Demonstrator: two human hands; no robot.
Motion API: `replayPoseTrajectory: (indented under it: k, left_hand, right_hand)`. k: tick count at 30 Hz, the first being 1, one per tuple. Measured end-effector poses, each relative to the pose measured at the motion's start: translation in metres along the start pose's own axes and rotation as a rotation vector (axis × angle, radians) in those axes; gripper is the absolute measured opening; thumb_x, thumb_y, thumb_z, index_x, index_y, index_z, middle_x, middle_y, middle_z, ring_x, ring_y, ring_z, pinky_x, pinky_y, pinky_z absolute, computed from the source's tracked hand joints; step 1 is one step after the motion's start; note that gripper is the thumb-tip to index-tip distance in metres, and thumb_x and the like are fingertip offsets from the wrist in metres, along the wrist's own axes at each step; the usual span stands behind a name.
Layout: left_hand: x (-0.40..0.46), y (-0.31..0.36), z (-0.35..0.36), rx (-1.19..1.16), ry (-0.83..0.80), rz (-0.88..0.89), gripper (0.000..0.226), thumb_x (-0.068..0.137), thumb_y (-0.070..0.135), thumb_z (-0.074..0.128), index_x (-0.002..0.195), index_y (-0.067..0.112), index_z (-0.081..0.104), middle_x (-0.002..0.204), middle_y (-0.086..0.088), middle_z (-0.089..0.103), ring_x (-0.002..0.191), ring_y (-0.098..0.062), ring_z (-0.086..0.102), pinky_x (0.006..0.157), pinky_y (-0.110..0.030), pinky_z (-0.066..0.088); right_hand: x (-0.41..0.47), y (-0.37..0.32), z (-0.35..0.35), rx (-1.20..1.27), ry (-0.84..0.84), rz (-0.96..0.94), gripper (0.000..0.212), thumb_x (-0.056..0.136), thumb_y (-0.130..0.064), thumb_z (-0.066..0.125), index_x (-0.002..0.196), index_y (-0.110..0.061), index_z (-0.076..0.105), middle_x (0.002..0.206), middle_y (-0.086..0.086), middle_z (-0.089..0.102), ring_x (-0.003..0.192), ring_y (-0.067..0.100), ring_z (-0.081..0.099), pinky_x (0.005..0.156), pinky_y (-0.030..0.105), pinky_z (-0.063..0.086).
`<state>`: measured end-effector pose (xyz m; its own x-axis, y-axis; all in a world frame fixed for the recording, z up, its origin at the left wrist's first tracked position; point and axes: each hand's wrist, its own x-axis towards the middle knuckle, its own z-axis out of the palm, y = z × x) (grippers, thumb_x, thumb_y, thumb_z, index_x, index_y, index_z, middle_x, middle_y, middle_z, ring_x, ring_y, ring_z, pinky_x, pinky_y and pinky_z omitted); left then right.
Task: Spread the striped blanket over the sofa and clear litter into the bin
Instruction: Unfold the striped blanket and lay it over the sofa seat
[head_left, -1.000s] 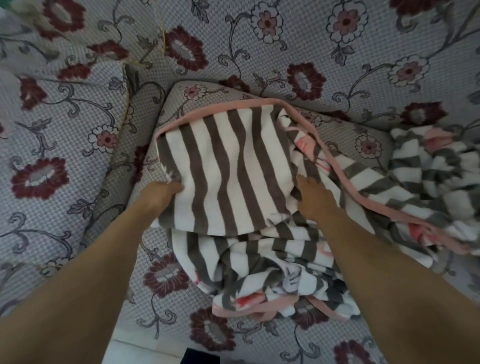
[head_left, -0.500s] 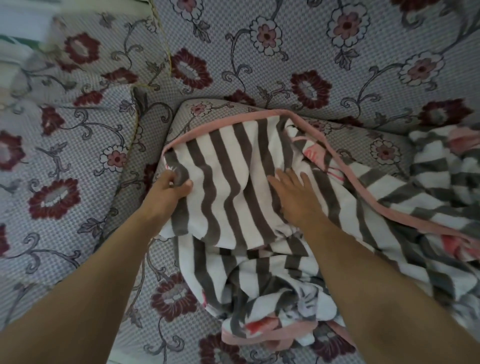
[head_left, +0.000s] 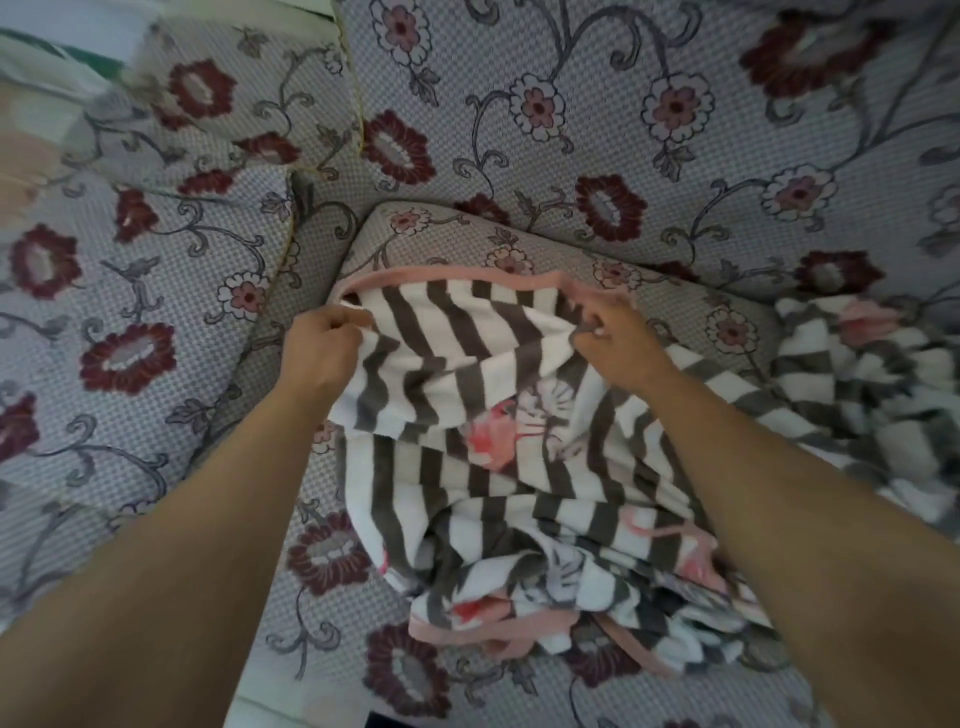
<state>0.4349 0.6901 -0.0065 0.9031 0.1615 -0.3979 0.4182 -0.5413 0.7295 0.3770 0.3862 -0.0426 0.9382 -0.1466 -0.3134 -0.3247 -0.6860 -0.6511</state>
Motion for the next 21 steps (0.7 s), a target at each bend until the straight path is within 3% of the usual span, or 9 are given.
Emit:
replayPoseTrajectory:
  k: [3, 5, 7, 10, 12, 15, 18, 21]
  left_hand:
    - [-0.004, 0.026, -0.028, 0.006, 0.061, 0.036, 0.032, 0.076, 0.005, 0.054, 0.097, 0.019, 0.074, 0.101, -0.008, 0.07, 0.098, -0.024, 0.063, 0.088, -0.03, 0.05]
    - [-0.004, 0.042, -0.047, -0.04, 0.104, 0.071, 0.029, 0.077, 0.011, 0.06, 0.102, 0.015, 0.073, 0.093, -0.005, 0.069, 0.087, -0.021, 0.064, 0.078, -0.026, 0.05]
    - [0.0, 0.056, -0.063, -0.047, 0.179, 0.071, 0.025, 0.082, 0.025, 0.061, 0.1, 0.013, 0.072, 0.092, -0.008, 0.067, 0.088, -0.026, 0.063, 0.08, -0.032, 0.05]
    - [0.007, 0.077, -0.08, -0.133, 0.275, 0.025, 0.023, 0.086, 0.027, 0.052, 0.088, 0.01, 0.067, 0.083, -0.011, 0.06, 0.093, -0.033, 0.061, 0.088, -0.041, 0.048]
    - [0.008, 0.09, -0.086, -0.161, 0.327, 0.02, 0.024, 0.087, 0.019, 0.049, 0.096, 0.011, 0.069, 0.091, -0.011, 0.064, 0.1, -0.029, 0.06, 0.095, -0.035, 0.047]
    - [0.008, 0.106, -0.095, -0.25, 0.35, -0.019, 0.032, 0.083, 0.014, 0.054, 0.111, 0.011, 0.069, 0.117, -0.012, 0.067, 0.113, -0.027, 0.058, 0.102, -0.034, 0.046]
    - [0.006, 0.119, -0.1, -0.317, 0.327, -0.028, 0.032, 0.075, 0.015, 0.063, 0.106, 0.014, 0.071, 0.109, -0.008, 0.068, 0.1, -0.019, 0.06, 0.09, -0.026, 0.048]
    - [0.004, 0.12, -0.095, -0.388, 0.258, -0.084, 0.027, 0.081, 0.012, 0.062, 0.107, 0.011, 0.07, 0.102, -0.006, 0.066, 0.096, -0.019, 0.058, 0.081, -0.026, 0.046]
  right_hand:
    - [-0.004, -0.011, -0.062, -0.07, 0.078, 0.045, 0.019, 0.085, -0.015, 0.055, 0.073, -0.017, 0.04, 0.069, 0.003, 0.042, 0.068, 0.022, 0.042, 0.062, 0.034, 0.032]
    - [-0.012, -0.014, -0.099, -0.235, 0.104, 0.083, 0.006, 0.086, -0.023, 0.056, 0.088, -0.019, 0.053, 0.084, 0.008, 0.056, 0.074, 0.028, 0.05, 0.064, 0.036, 0.039]
    - [-0.019, -0.019, -0.126, -0.359, 0.086, 0.094, 0.025, 0.084, -0.03, 0.061, 0.106, -0.02, 0.059, 0.101, 0.007, 0.063, 0.087, 0.031, 0.057, 0.071, 0.036, 0.044]
    - [-0.03, -0.036, -0.148, -0.504, 0.023, 0.028, 0.026, 0.086, -0.038, 0.063, 0.106, -0.022, 0.065, 0.098, 0.004, 0.066, 0.088, 0.027, 0.06, 0.072, 0.033, 0.048]
    - [-0.035, -0.044, -0.156, -0.637, 0.056, -0.007, 0.017, 0.092, -0.031, 0.057, 0.098, -0.018, 0.065, 0.089, 0.008, 0.066, 0.076, 0.028, 0.058, 0.065, 0.034, 0.048]
    - [-0.041, -0.054, -0.165, -0.727, 0.255, -0.01, 0.011, 0.092, -0.017, 0.05, 0.092, -0.017, 0.062, 0.079, 0.01, 0.061, 0.066, 0.03, 0.05, 0.059, 0.032, 0.04]
    - [-0.043, -0.058, -0.171, -0.688, 0.368, 0.031, 0.01, 0.086, -0.009, 0.051, 0.088, -0.014, 0.06, 0.078, 0.013, 0.058, 0.072, 0.036, 0.056, 0.061, 0.037, 0.042]
    - [-0.043, -0.056, -0.169, -0.583, 0.389, -0.011, 0.005, 0.079, 0.0, 0.055, 0.083, -0.003, 0.057, 0.087, 0.018, 0.051, 0.079, 0.037, 0.053, 0.063, 0.038, 0.041]
